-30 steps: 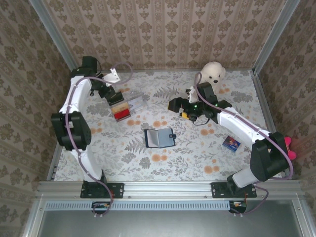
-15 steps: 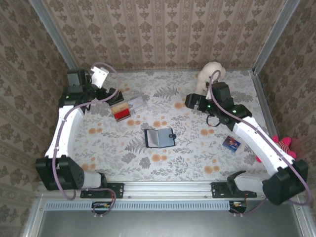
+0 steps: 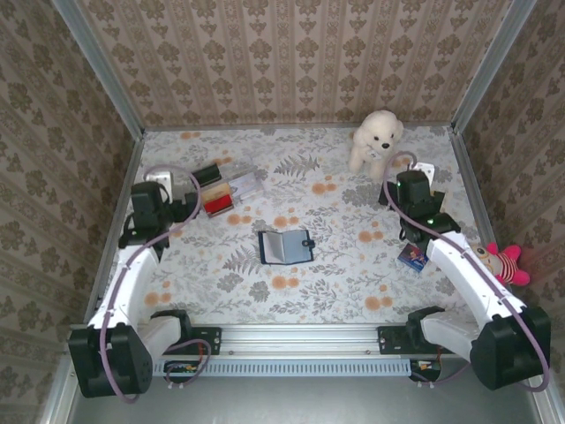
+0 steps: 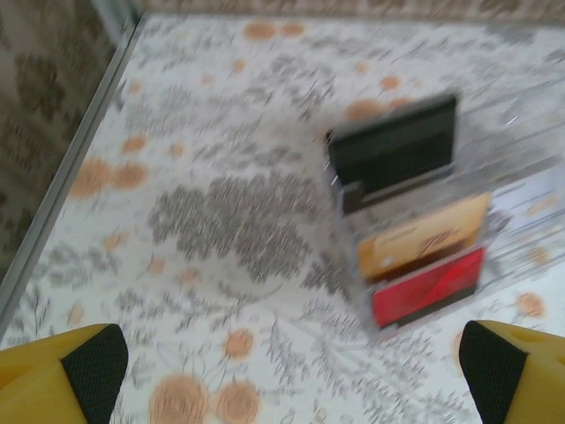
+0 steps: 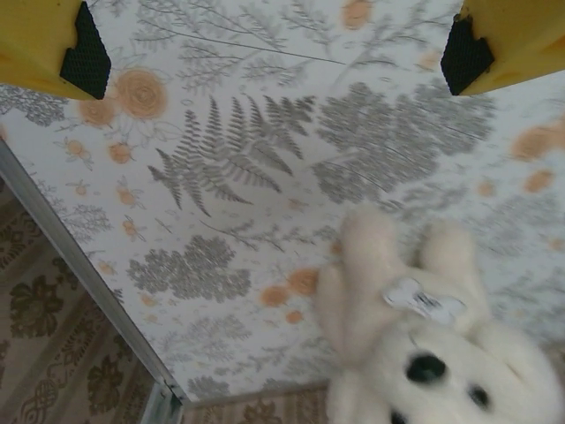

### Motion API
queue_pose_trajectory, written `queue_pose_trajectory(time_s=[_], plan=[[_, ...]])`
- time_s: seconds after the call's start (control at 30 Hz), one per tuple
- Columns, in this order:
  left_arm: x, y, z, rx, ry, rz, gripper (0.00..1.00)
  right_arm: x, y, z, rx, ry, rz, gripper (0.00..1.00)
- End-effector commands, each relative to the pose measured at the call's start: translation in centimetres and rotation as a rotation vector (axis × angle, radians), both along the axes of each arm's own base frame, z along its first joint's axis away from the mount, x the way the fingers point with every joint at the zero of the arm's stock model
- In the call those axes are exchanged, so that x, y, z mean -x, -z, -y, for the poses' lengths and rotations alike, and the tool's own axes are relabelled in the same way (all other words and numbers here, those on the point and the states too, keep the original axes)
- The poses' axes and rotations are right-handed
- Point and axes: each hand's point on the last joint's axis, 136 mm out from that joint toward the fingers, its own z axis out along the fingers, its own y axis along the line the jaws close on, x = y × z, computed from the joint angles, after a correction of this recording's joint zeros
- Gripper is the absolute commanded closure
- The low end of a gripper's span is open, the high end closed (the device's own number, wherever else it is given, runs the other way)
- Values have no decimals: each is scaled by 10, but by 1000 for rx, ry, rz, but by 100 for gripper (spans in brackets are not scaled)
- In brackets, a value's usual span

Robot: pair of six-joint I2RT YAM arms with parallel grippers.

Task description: Take the credit cards out of the card holder

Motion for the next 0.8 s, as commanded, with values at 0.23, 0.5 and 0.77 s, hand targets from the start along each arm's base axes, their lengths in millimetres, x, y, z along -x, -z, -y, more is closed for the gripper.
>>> queue_pose_trajectory(time_s=[0.23,0.5,0.77], plan=[[-8,30,-19,-53,-87,182,0,-28,37,29,102,42,148,0],[-22,48,-10,-93,-10,215,0,-49,53,18,76,-73,222,0],[-41,50,7,-68,97,313,0,-54,75,3,49,-177,250,0]])
